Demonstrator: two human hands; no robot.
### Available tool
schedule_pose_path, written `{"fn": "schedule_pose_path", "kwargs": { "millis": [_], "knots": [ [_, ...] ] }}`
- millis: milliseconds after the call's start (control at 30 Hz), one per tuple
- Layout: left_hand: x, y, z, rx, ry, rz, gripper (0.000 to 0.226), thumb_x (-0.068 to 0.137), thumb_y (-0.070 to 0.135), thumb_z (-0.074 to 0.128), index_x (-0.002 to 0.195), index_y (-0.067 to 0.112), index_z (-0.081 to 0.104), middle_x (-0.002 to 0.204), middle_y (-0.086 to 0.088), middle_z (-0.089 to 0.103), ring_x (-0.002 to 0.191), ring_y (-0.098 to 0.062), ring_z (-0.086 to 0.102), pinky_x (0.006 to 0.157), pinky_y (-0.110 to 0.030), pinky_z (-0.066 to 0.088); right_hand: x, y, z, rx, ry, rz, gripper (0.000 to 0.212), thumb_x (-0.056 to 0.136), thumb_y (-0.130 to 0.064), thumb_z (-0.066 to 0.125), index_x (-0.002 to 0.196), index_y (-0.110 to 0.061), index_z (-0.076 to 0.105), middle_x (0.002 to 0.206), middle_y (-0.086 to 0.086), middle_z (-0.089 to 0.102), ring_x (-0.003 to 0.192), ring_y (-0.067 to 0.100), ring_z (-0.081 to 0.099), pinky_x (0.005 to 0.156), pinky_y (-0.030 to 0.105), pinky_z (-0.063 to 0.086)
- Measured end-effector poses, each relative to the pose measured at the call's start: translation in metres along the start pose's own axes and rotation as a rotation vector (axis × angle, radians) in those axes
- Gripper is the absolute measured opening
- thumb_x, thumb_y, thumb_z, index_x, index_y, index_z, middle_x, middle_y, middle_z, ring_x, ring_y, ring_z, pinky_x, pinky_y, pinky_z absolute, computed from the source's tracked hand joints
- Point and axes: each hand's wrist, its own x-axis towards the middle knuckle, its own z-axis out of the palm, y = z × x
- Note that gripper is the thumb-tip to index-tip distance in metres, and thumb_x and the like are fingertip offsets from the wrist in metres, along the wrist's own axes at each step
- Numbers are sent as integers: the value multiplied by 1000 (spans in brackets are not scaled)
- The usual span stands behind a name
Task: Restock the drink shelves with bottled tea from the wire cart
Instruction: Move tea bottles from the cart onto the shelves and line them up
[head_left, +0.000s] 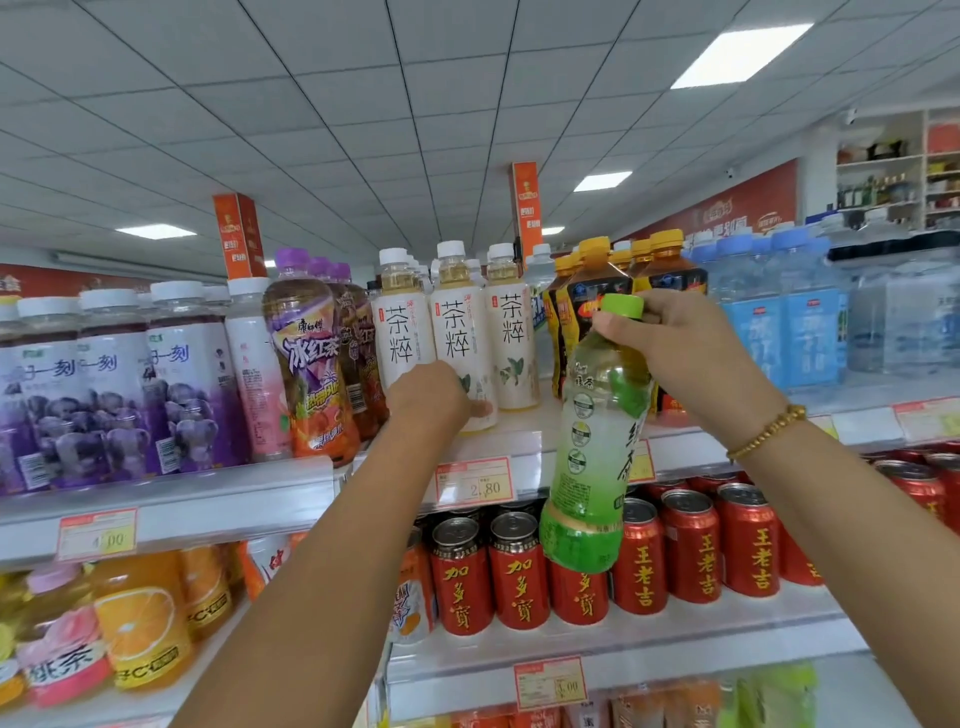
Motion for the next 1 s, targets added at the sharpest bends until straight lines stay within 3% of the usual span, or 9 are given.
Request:
{"fn": "schedule_pose_path", "kwargs": {
  "millis": [100, 200, 300, 367, 500, 667, 867, 933, 1000],
  "knots": [
    [-21, -1, -10, -15, 35, 18, 54, 77, 62, 63, 70, 12, 42, 67, 0, 49, 71, -19, 52, 59, -28, 40, -5, 5, -3, 53, -5, -2, 23, 86, -27, 64, 102, -11, 68, 92, 5, 71, 87, 21, 67, 85, 39, 54],
    [-62, -6, -13, -325, 64, 280, 46, 77, 61, 62, 73, 15, 59, 69, 2, 58, 64, -14, 55, 57, -25, 42, -13, 8, -14, 118, -25, -30, 18, 87, -20, 63, 99, -7, 67, 93, 13, 70, 83, 23, 67, 77, 33, 54],
    [-117, -5, 4, -753, -253, 535, 39, 67, 56, 70, 99, 34, 66, 89, 14, 69, 84, -3, 65, 73, -10, 49, -25, 14, -30, 215, -89, -51, 12, 87, -11, 61, 98, -5, 63, 99, 19, 68, 82, 20, 65, 74, 29, 54],
    [-141, -3, 33, -857, -459, 603, 53, 61, 51, 81, 110, 41, 62, 101, 16, 69, 94, -2, 65, 85, -17, 51, -36, 21, -41, 266, -135, -49, 16, 88, -5, 59, 103, -1, 59, 100, 20, 67, 82, 17, 64, 76, 26, 54],
    [-175, 11, 104, -934, -467, 542, 72, 60, 38, 86, 124, 39, 54, 115, 25, 63, 104, 7, 58, 90, -15, 46, -64, 42, -61, 296, -193, -8, 24, 88, -3, 58, 110, 6, 56, 93, 10, 68, 82, 13, 65, 74, 23, 55],
    [-229, 41, 165, -1060, -568, 425, 65, 58, 27, 89, 115, 30, 57, 102, 11, 71, 93, -12, 68, 78, -32, 57, -107, 87, -87, 400, -187, 108, 26, 81, -9, 64, 104, 2, 61, 87, 5, 71, 77, 13, 66, 67, 20, 52],
    [-282, 85, 227, -1076, -735, 329, 63, 55, 23, 91, 108, 34, 59, 100, 15, 71, 92, -4, 68, 79, -20, 53, -167, 160, -124, 364, -83, 311, 68, 77, -35, 71, 103, 23, 46, 83, 32, 50, 83, 21, 54, 81, 28, 48],
    [-296, 104, 248, -1073, -801, 286, 65, 52, 27, 90, 109, 30, 59, 101, 10, 71, 92, -10, 68, 82, -29, 56, -187, 183, -139, 325, -67, 388, 50, 79, -42, 69, 89, 6, 62, 73, 24, 51, 75, 17, 51, 75, 30, 45],
    [-308, 123, 270, -1071, -860, 227, 63, 53, 26, 89, 109, 27, 60, 99, 9, 72, 89, -15, 69, 80, -32, 57, -207, 207, -150, 279, -50, 450, 12, 85, -26, 64, 74, -27, 68, 63, -11, 62, 66, -3, 57, 67, 14, 48]
  ]
}}
